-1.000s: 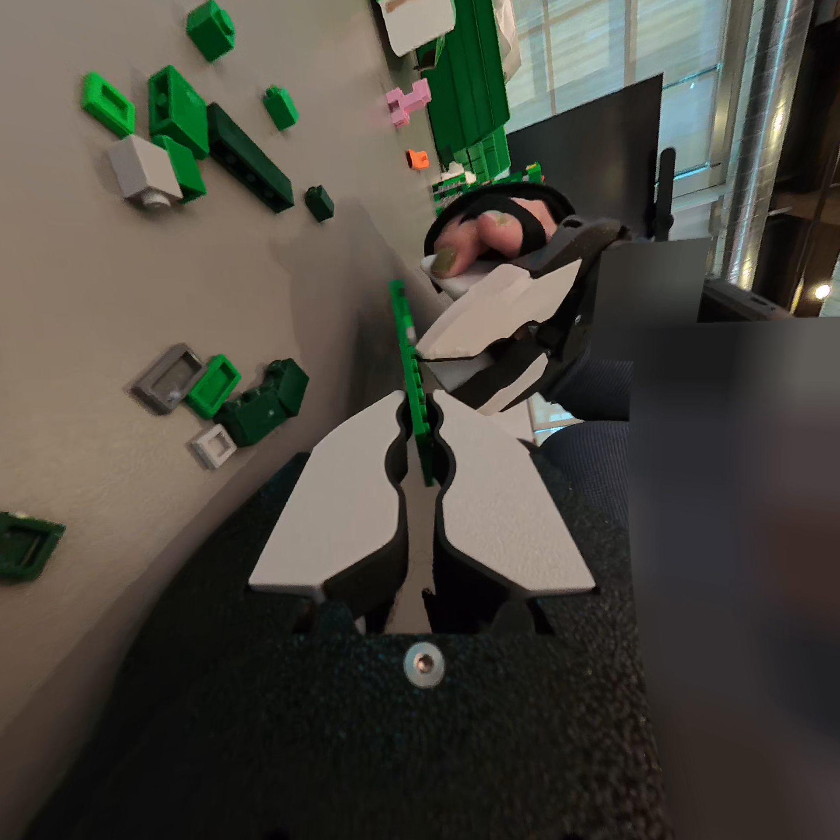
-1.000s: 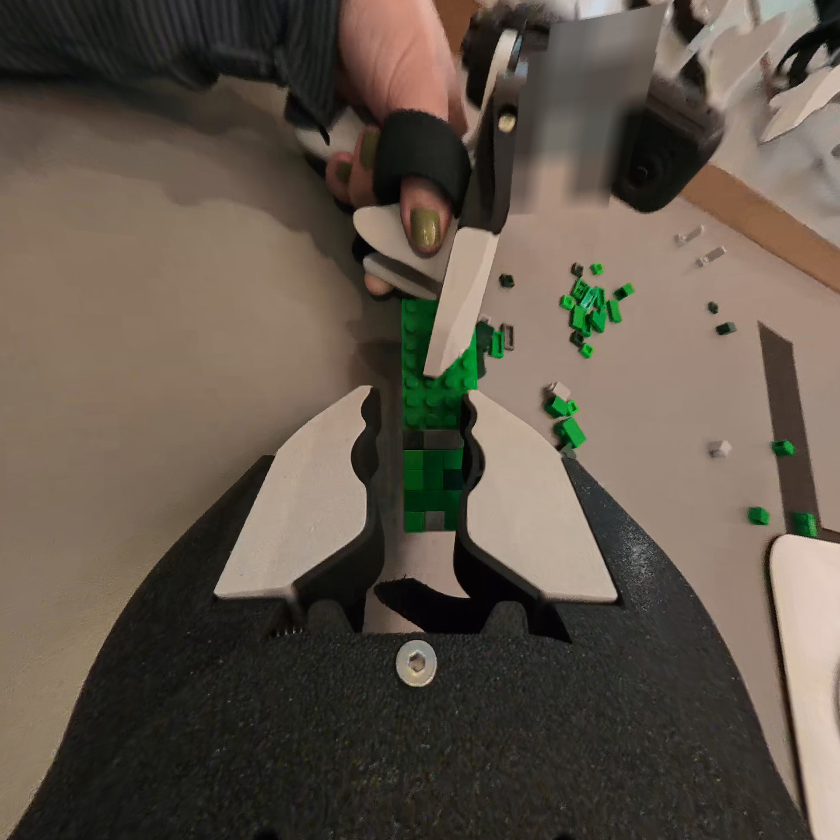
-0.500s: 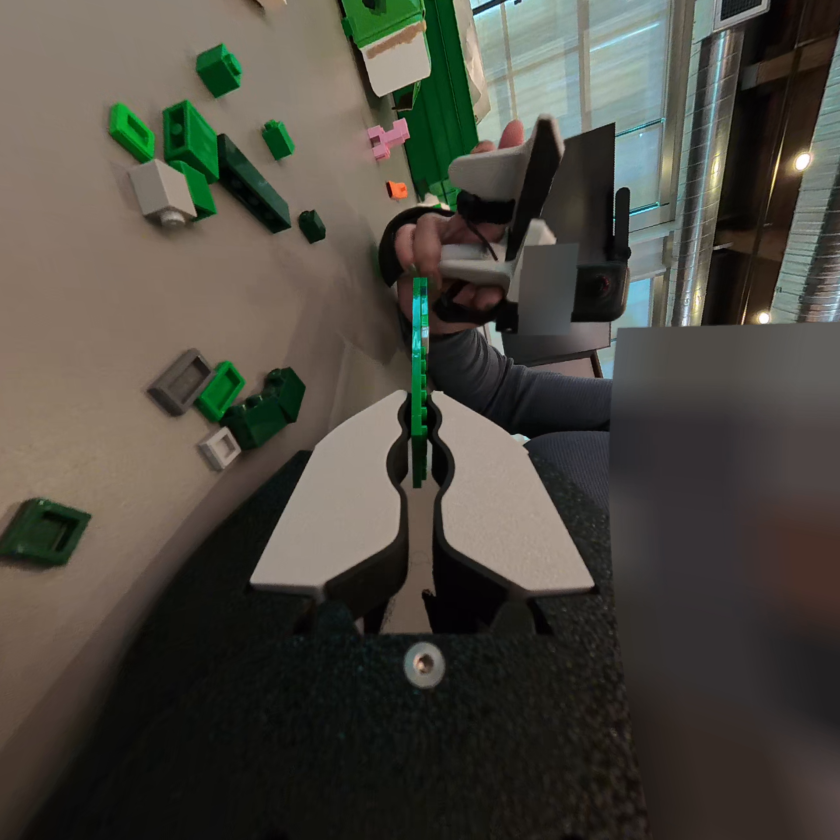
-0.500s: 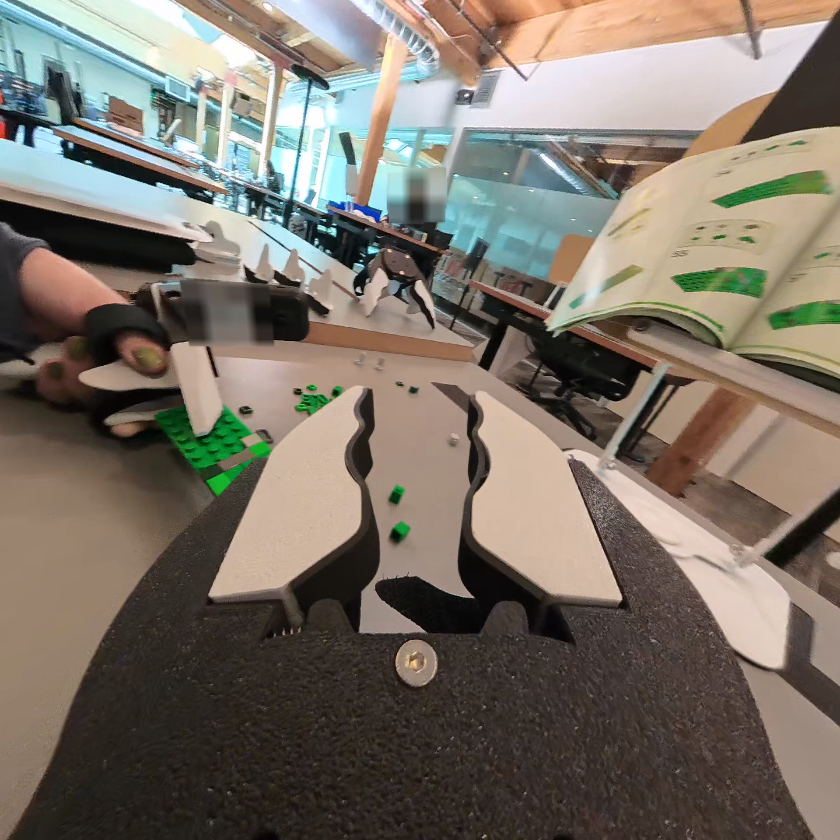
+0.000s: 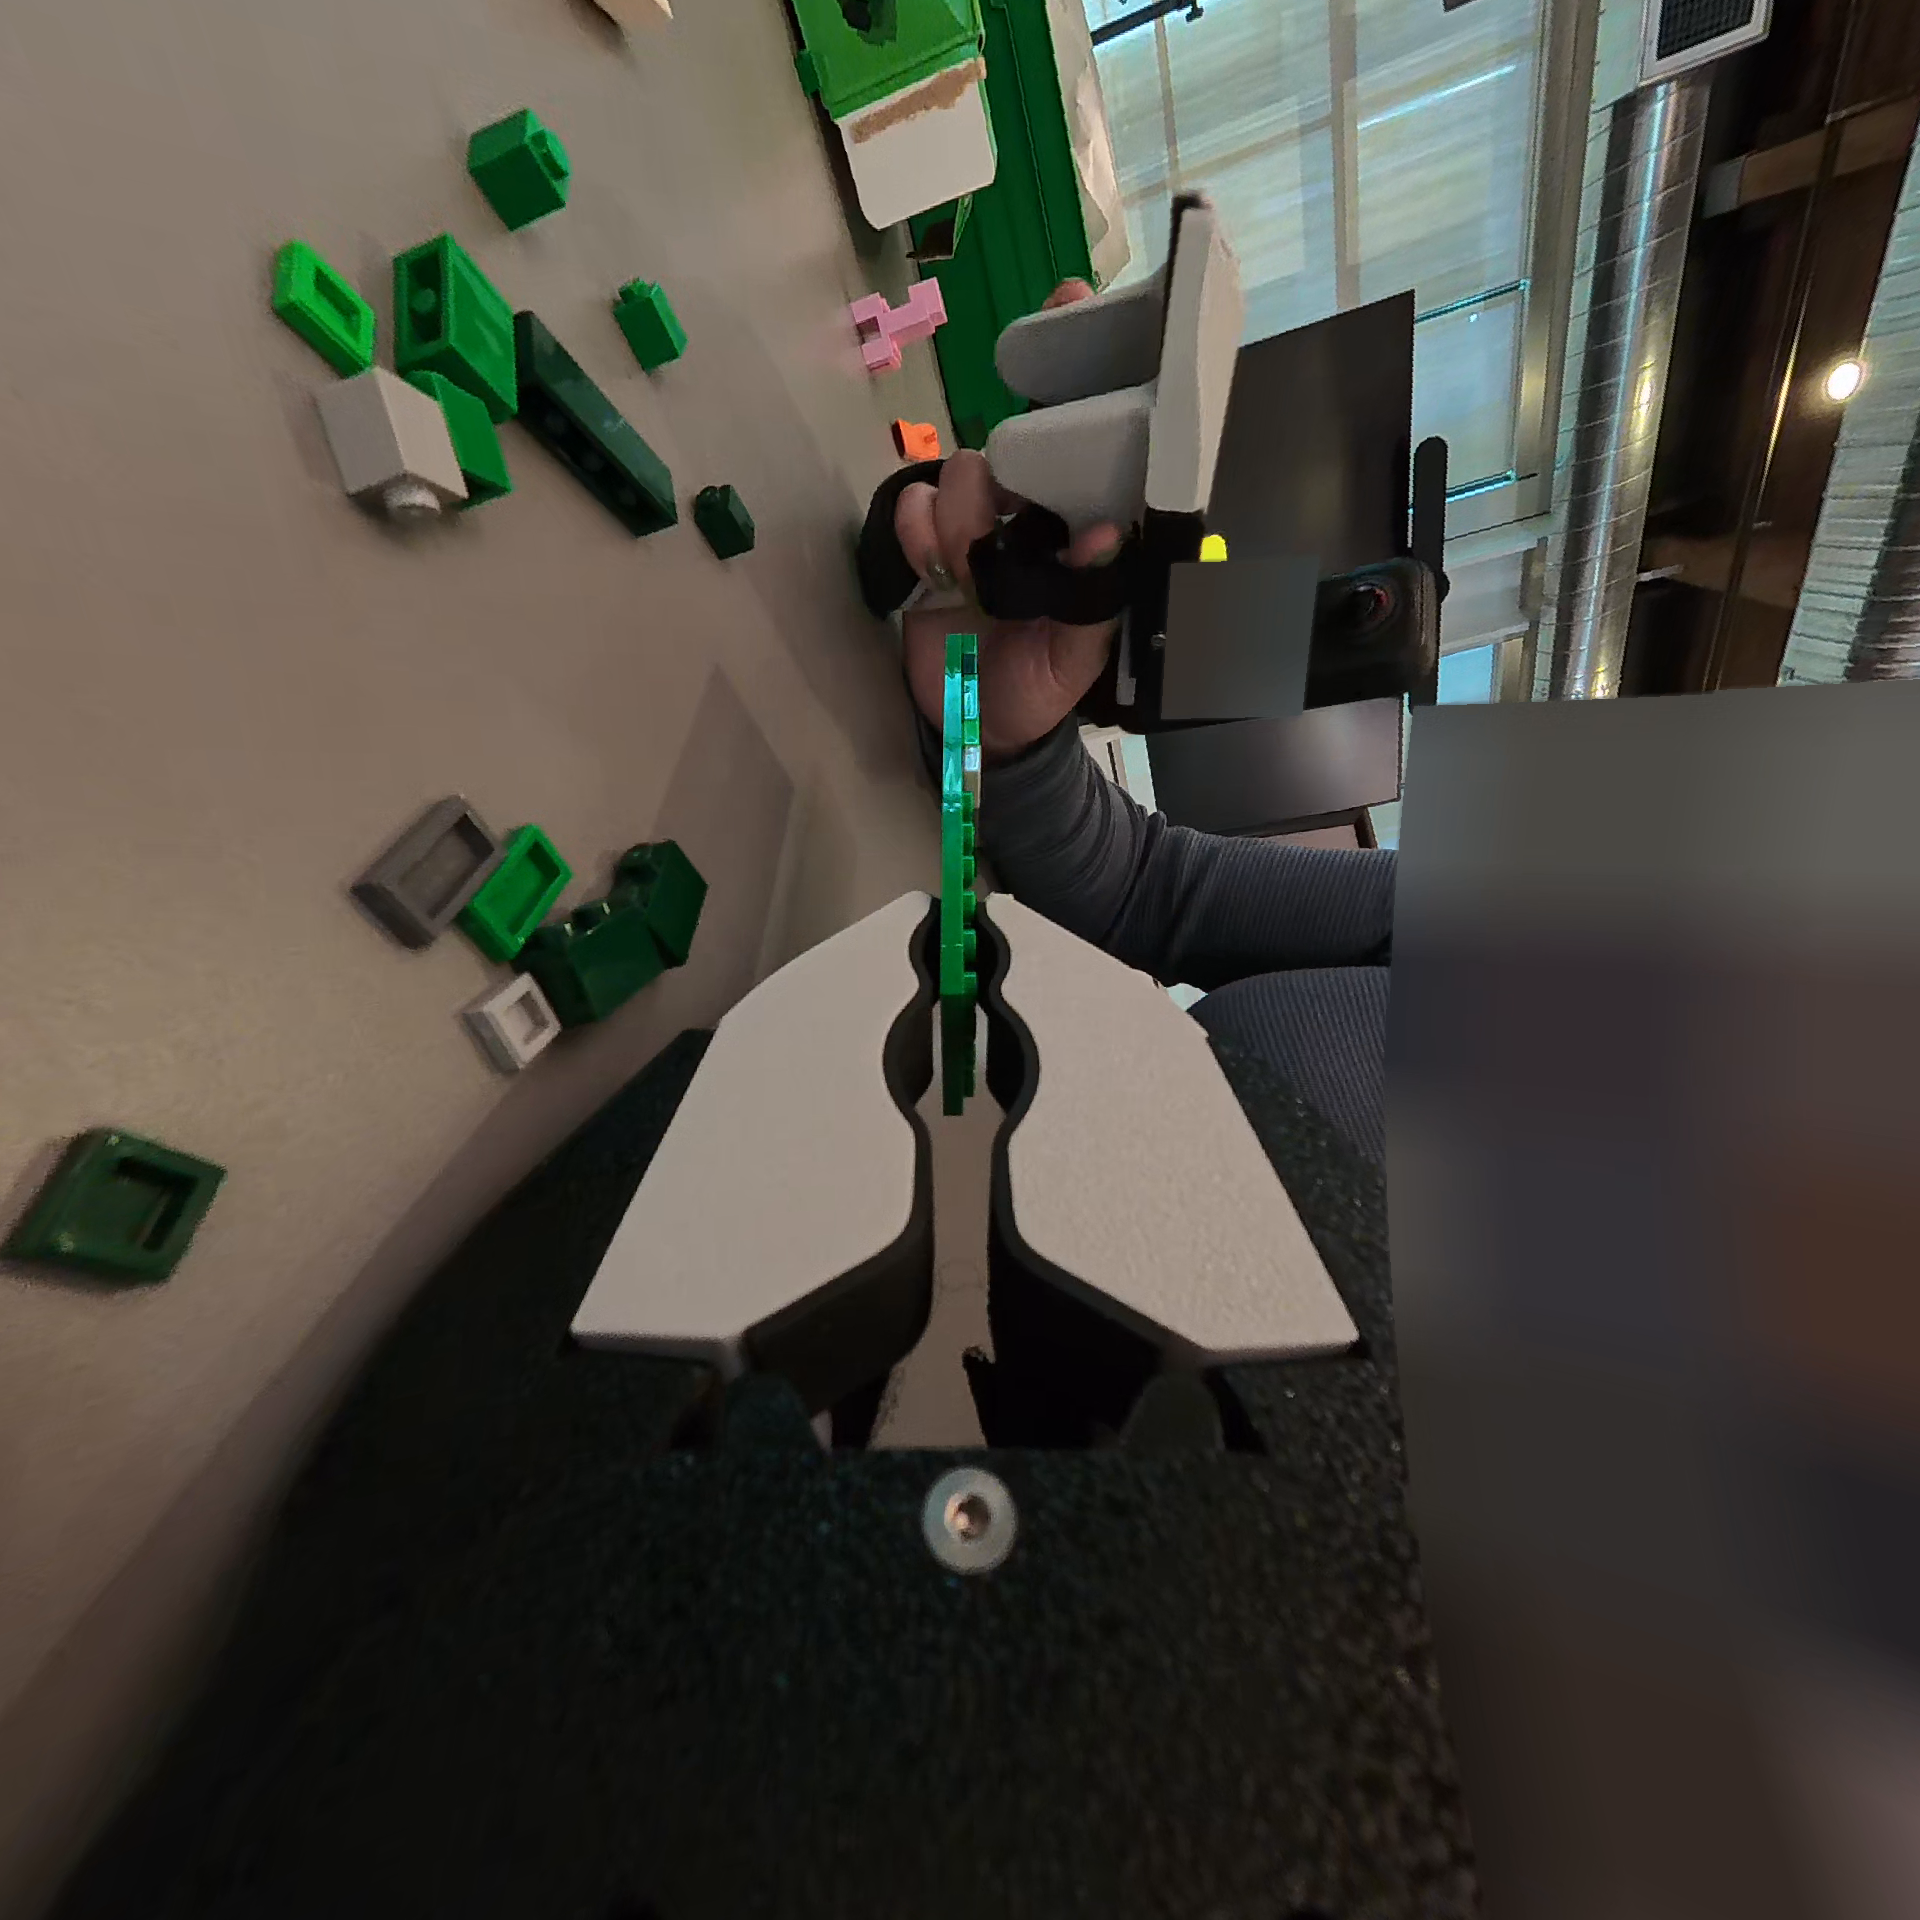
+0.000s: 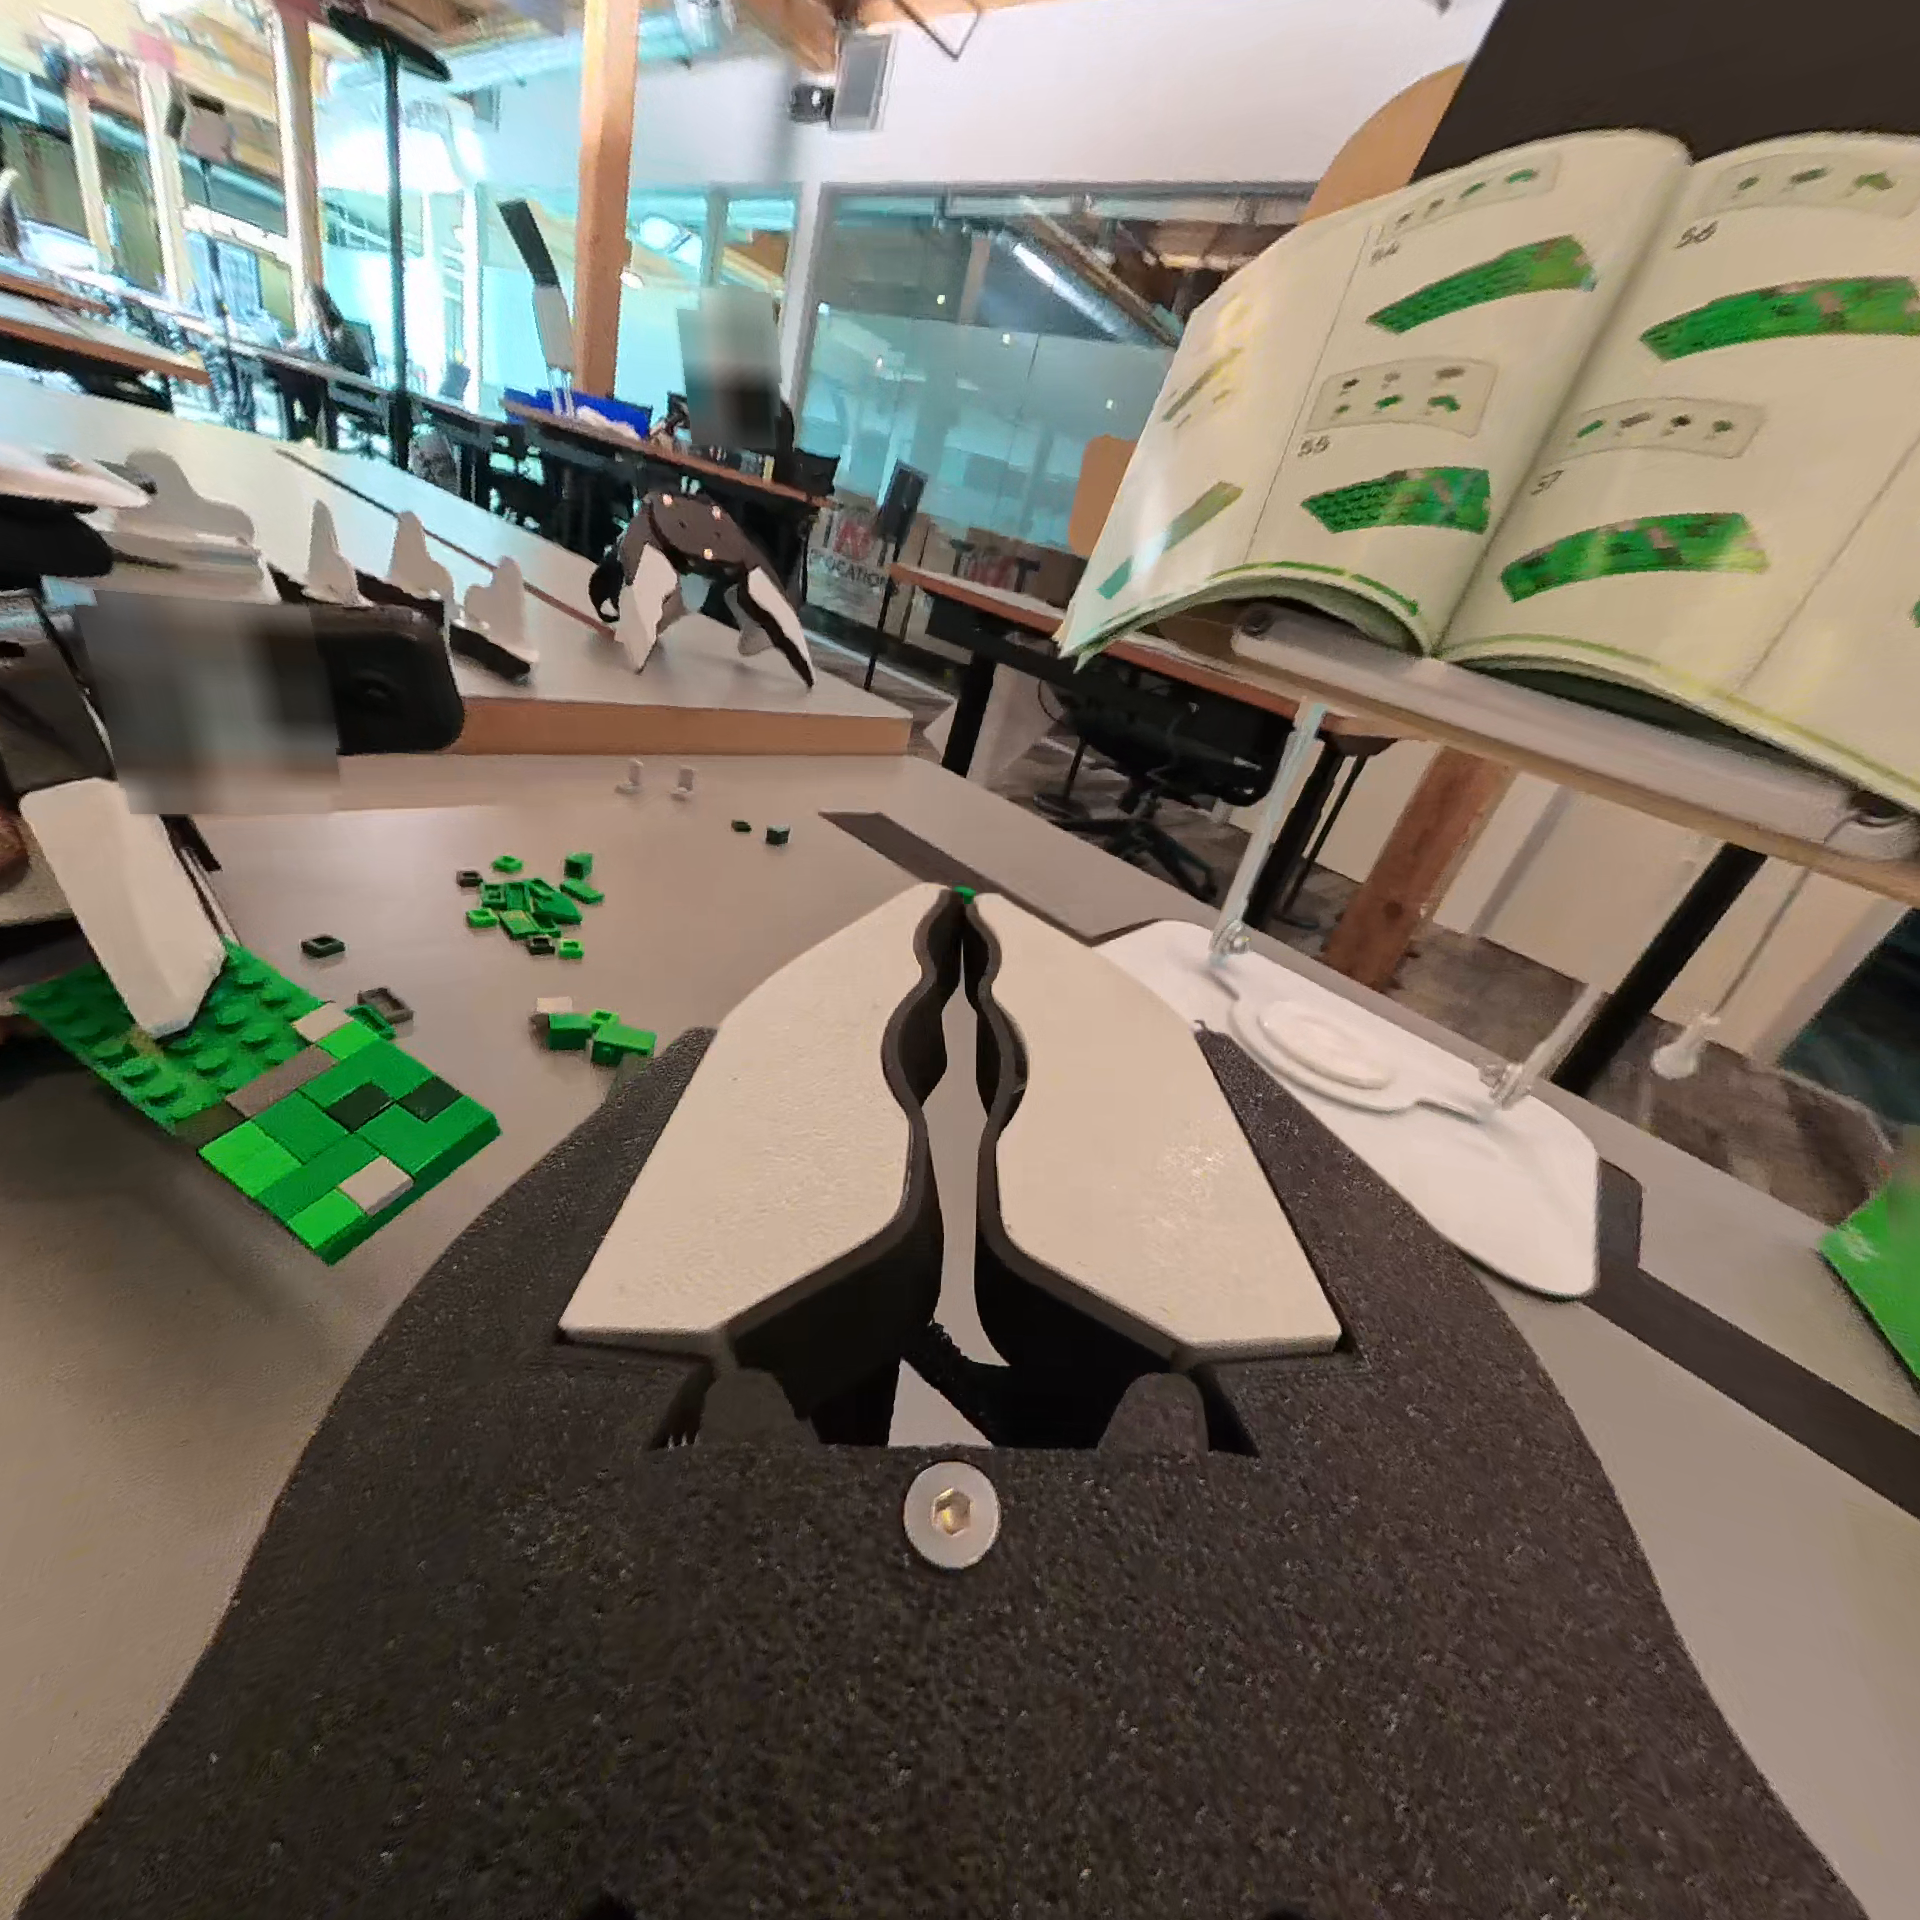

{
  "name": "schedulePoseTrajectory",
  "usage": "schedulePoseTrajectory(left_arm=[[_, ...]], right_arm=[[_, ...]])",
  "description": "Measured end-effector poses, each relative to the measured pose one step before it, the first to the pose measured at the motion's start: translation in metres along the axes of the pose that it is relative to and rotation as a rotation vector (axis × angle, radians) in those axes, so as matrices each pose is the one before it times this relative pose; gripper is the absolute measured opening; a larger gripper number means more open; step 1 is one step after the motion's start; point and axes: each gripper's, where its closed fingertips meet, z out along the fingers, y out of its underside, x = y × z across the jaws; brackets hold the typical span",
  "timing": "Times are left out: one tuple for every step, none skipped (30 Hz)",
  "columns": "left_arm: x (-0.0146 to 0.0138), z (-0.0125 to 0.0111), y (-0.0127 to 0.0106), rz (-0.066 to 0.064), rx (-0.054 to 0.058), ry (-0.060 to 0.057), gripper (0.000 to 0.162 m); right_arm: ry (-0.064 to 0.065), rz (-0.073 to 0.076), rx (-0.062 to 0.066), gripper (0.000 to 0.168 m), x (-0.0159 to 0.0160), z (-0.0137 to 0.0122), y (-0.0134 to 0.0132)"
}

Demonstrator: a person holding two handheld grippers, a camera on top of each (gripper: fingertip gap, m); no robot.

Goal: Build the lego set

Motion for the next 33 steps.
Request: schedulePoseTrajectory(left_arm=[[0.00004,-0.00009,-0.00002,-0.0001,0.0001,0.0003,0.004],[-0.00002,-0.00002,0.00003,0.0001,-0.0003,-0.0001,0.004],[-0.00004,0.00008,0.00004,0.0005,-0.0003,-0.0001,0.004],[0.00009,-0.00005,0.00009,0.0011,-0.0004,-0.0004,0.004],[-0.00004,0.0001,0.0002,0.0043,-0.0006,-0.0032,0.004],[0.00028,0.00022,0.00039,0.0064,-0.0027,-0.0019,0.004],[0.00034,0.00013,0.00021,0.0053,-0.0011,-0.0012,0.004],[-0.00032,0.00026,-0.00012,0.0033,0.0006,-0.0072,0.004],[-0.00005,0.00051,0.00032,0.0055,-0.0024,-0.006,0.004],[0.00035,0.00089,0.00093,0.0057,-0.0055,-0.0031,0.004],[0.00038,0.00099,0.00111,0.0025,-0.0074,-0.0014,0.004],[0.00027,0.00101,0.00079,0.001,-0.0053,0.0012,0.004],[0.00022,0.00048,0.00036,-0.0009,-0.002,0.0029,0.004],[0.00028,0.00002,0.00011,-0.0006,0.0002,0.0023,0.004],[0.00001,-0.0003,-0.00053,0.0,0.0041,0.0006,0.004],[0.00005,-0.00017,-0.00009,-0.0003,0.0017,0.001,0.004],[0.00016,0.00006,0.00011,-0.0001,-0.0006,0.0018,0.004],[0.0001,-0.00011,0.00006,0.0009,0.0,0.0004,0.004],[0.00019,-0.00024,0.00034,0.0007,-0.0016,0.0,0.004],[-0.00008,-0.00051,0.00102,-0.0009,-0.0042,-0.0022,0.004],[-0.0004,-0.00106,0.00101,-0.0003,-0.0028,-0.0074,0.004],[-0.00081,-0.00152,0.00067,0.0022,-0.0013,-0.0124,0.004],[-0.00087,-0.00184,0.00059,0.0021,0.0,-0.0125,0.004],[-0.00073,-0.00226,0.00049,0.0006,0.0018,-0.0086,0.004],[-0.00056,-0.00231,0.00033,-0.0017,0.0042,-0.0044,0.004],[-0.00037,-0.00235,0.00018,-0.0035,0.0055,-0.0005,0.004],[0.00004,-0.00239,0.00009,-0.0022,0.0062,0.0042,0.004],[0.00043,-0.00233,-0.00018,-0.0023,0.0081,0.0096,0.004],[0.00078,-0.00232,-0.00013,-0.0053,0.0078,0.0136,0.004],[0.00122,-0.00207,0.00052,-0.0054,0.0045,0.0172,0.004],[0.00162,-0.00156,0.00162,-0.0066,-0.0031,0.0182,0.004],[0.00134,-0.00111,0.00191,-0.0038,-0.0072,0.0127,0.004],[0.00073,-0.00038,0.0021,-0.0009,-0.0094,0.0061,0.004]], right_arm=[[-0.0111,0.0049,-0.0091,0.0,-0.00162,0.00085,0.00097],[-0.0022,0.0035,-0.0014,0.0,-0.00021,-0.00009,0.00006],[-0.0086,0.0032,0.0002,0.0,-0.00091,-0.00042,-0.00005],[-0.0237,0.0047,-0.0034,0.0,-0.00282,-0.00072,0.00035],[-0.0272,0.0042,-0.0009,0.0,-0.00339,-0.00078,0.00017],[-0.027,-0.0009,0.0023,0.0,-0.00331,-0.00077,-0.00001],[-0.0305,-0.0041,0.0058,0.0,-0.00389,-0.00079,-0.00046],[-0.021,-0.0035,0.0077,0.0,-0.00281,-0.00081,-0.00086],[-0.0087,-0.005,0.0046,0.0,-0.00141,-0.00059,-0.00053],[-0.0061,-0.005,0.0006,0.0,-0.00112,-0.00007,-0.00007],[-0.0123,-0.0049,-0.0022,0.0,-0.00189,0.00011,0.00012],[-0.0175,-0.002,-0.0039,0.0,-0.00253,0.00001,0.00031],[-0.029,0.0071,-0.0081,0.0,-0.00396,-0.00006,0.00043],[-0.032,0.0202,-0.0118,0.0,-0.00406,0.00033,0.00062],[-0.0142,0.0256,-0.0135,0.0,-0.00118,0.00089,0.00116],[0.0024,0.0239,-0.0162,0.0,0.00133,0.00082,0.00162],[0.0036,0.0204,-0.0123,0.0,0.00178,0.00085,0.00145],[0.0031,0.0193,-0.0068,0.0,0.00185,0.0005,0.0008],[0.007,0.0182,-0.0036,0.0,0.00235,0.00025,0.00053],[0.0082,0.017,-0.0032,0.0,0.00241,-0.00003,0.00052],[-0.0004,0.0126,-0.0018,0.0,0.00106,0.00002,0.00031],[-0.0042,0.0072,0.0029,0.0,0.00018,-0.00033,-0.0002],[-0.0018,0.0022,0.0067,0.0,0.00005,-0.00066,-0.00077],[0.0015,-0.0024,0.0078,0.0,0.00008,-0.00076,-0.00081],[0.0045,-0.007,0.0083,0.0,-0.00001,-0.00074,-0.00099],[-0.0002,-0.0127,0.0063,0.0,-0.001,-0.00054,-0.00085],[-0.011,-0.0151,0.0005,0.0,-0.00254,0.00001,-0.00028],[-0.0512,-0.0255,-0.0095,0.002,-0.00754,0.00082,0.00074],[-0.1017,-0.0334,-0.0371,0.003,-0.01275,0.00177,0.00348],[-0.1017,-0.009,-0.0463,0.004,-0.01128,0.00311,0.00446],[-0.094,0.0107,-0.0528,0.007,-0.00842,0.00391,0.00567],[-0.0553,0.0204,-0.0549,0.011,-0.00139,0.00472,0.00598],[-0.0417,0.0192,-0.0433,0.01,0.00162,0.00503,0.00397]])
